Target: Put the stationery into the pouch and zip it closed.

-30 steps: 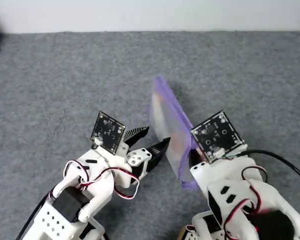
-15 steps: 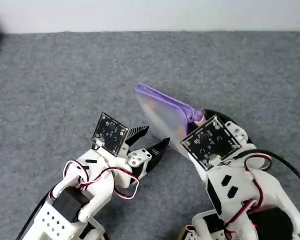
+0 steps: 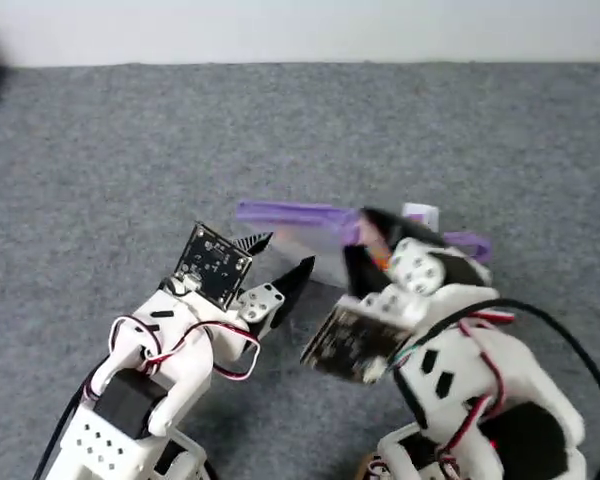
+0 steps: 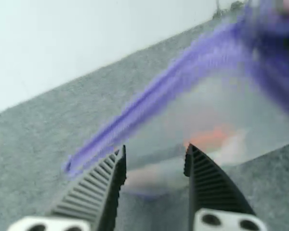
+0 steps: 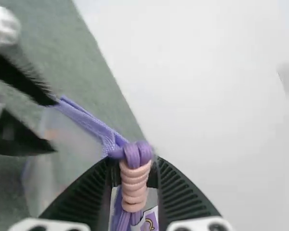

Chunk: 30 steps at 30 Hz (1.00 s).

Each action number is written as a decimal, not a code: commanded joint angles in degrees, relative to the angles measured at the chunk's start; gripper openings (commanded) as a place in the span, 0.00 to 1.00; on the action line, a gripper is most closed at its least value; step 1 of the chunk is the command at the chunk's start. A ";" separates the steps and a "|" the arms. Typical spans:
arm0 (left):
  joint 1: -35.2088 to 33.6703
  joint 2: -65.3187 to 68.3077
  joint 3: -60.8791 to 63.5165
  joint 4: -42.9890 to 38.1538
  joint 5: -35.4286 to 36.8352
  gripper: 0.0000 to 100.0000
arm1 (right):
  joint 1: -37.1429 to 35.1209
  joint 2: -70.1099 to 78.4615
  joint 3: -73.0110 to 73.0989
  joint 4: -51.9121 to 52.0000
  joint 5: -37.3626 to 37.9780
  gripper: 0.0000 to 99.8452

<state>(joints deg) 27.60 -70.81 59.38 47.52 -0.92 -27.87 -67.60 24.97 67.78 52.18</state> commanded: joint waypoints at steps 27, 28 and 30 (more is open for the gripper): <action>1.49 -1.14 -10.24 0.44 -8.53 0.20 | -11.03 -5.58 6.59 2.68 3.16 0.01; 1.49 -1.14 -10.15 1.67 -8.53 0.20 | -9.54 -6.37 7.30 2.59 1.67 0.01; 1.49 -1.14 -10.15 3.78 -8.09 0.20 | -6.55 -7.78 8.79 2.59 -1.58 0.01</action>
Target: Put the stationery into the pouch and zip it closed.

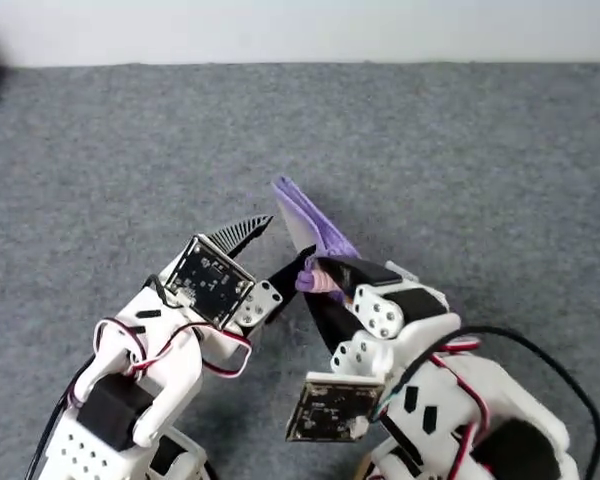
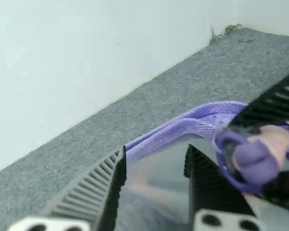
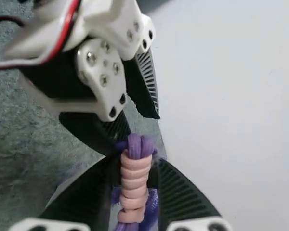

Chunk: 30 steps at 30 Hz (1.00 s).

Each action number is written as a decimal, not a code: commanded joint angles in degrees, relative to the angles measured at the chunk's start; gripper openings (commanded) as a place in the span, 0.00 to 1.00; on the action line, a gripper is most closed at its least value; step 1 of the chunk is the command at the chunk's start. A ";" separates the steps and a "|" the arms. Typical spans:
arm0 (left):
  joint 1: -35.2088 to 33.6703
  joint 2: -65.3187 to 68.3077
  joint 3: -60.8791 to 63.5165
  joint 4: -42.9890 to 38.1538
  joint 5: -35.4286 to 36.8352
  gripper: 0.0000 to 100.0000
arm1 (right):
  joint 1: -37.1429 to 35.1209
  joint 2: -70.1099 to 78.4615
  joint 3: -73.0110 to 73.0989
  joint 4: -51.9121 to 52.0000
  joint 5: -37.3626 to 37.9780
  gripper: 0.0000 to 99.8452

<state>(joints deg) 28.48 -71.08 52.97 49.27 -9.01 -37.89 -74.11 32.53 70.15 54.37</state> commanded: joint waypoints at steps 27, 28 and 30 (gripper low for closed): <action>-20.92 -25.05 5.14 14.59 12.04 0.20 | 23.34 19.38 1.05 -26.77 -47.21 0.01; -22.33 -25.49 5.14 14.59 12.04 0.20 | 23.25 21.58 -0.44 -26.77 -48.79 0.01; -25.05 -26.29 5.14 14.59 12.04 0.20 | 21.41 25.80 -3.60 -26.33 -51.34 0.01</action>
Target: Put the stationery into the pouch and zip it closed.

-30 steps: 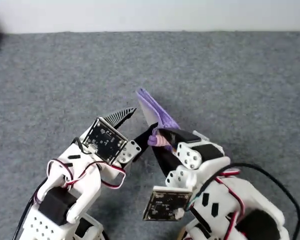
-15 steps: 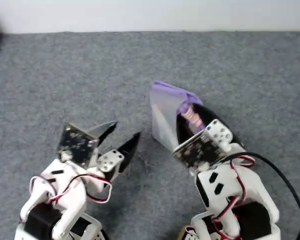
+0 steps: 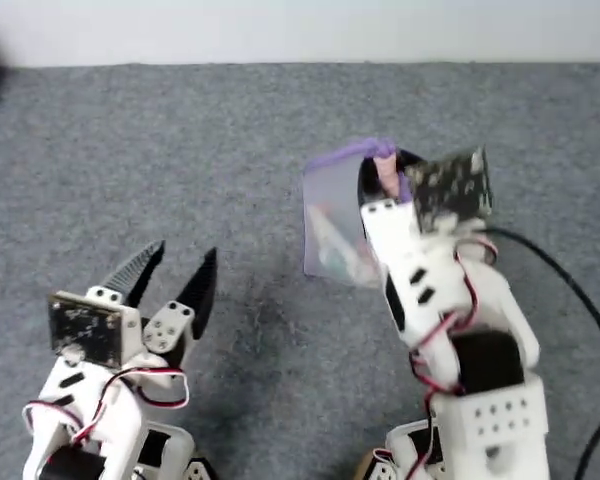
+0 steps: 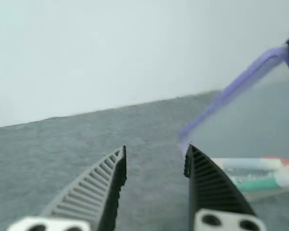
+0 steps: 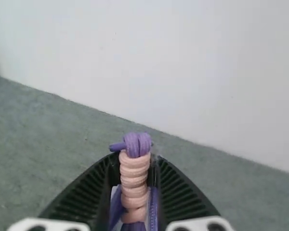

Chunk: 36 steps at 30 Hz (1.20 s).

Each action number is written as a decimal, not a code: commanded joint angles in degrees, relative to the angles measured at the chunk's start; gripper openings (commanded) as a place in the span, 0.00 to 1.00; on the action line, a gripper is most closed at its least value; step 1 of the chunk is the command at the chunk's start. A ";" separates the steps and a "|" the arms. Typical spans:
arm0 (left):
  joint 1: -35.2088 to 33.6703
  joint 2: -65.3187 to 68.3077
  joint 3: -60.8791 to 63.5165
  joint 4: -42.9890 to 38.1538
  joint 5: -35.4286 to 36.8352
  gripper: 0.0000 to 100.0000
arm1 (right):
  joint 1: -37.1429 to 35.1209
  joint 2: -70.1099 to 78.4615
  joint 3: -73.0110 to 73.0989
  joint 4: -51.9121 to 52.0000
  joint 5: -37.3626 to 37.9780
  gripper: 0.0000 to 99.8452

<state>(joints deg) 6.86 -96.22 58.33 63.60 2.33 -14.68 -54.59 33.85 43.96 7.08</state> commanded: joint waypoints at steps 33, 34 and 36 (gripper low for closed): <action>2.81 -7.82 -1.19 10.99 -6.24 0.20 | -28.18 12.53 -21.89 48.22 19.52 0.01; 3.43 -7.82 -1.19 11.96 -7.12 0.20 | -28.18 11.47 -21.01 48.40 21.19 0.01; 5.10 -7.82 -1.19 13.01 -8.62 0.20 | -28.18 9.45 -19.34 48.40 24.26 0.01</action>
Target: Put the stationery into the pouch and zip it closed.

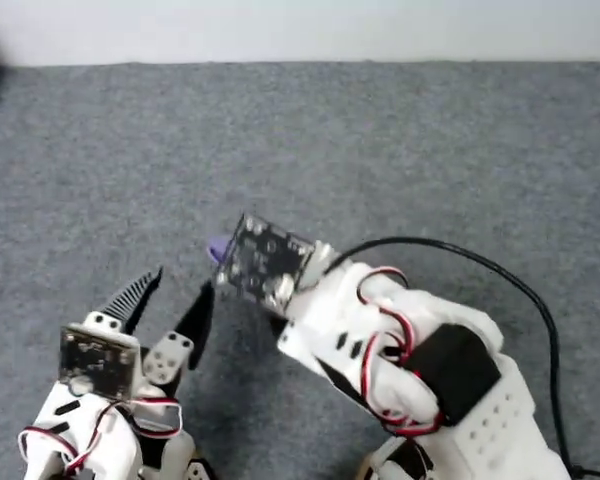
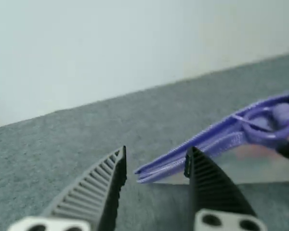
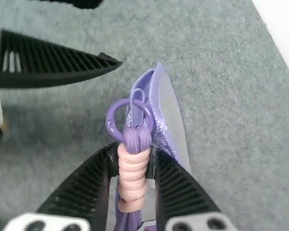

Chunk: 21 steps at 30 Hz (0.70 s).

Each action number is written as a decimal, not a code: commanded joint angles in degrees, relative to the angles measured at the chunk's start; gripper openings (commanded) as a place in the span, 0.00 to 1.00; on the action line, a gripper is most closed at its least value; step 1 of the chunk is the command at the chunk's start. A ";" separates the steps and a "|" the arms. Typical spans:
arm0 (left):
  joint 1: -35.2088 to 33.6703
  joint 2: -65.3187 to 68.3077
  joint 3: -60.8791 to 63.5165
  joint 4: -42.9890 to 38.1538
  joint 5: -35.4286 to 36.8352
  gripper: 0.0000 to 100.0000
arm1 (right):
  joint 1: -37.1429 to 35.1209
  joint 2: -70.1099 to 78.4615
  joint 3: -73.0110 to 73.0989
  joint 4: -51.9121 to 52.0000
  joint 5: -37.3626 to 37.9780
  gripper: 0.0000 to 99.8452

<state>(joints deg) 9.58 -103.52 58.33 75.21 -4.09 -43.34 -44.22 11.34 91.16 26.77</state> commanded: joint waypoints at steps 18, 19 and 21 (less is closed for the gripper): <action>15.38 -0.53 -1.36 4.40 -4.04 0.20 | 0.57 -8.75 9.05 -0.84 18.64 0.01; 15.38 -0.53 -2.07 5.45 -5.10 0.20 | 0.57 -8.75 9.05 -1.71 18.64 0.01; 15.38 -0.53 -3.30 7.65 -5.89 0.20 | 1.27 -8.75 9.05 -3.30 18.73 0.01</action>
<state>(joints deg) 24.70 -103.52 58.15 80.57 -8.48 -43.25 -52.84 20.40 90.20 44.79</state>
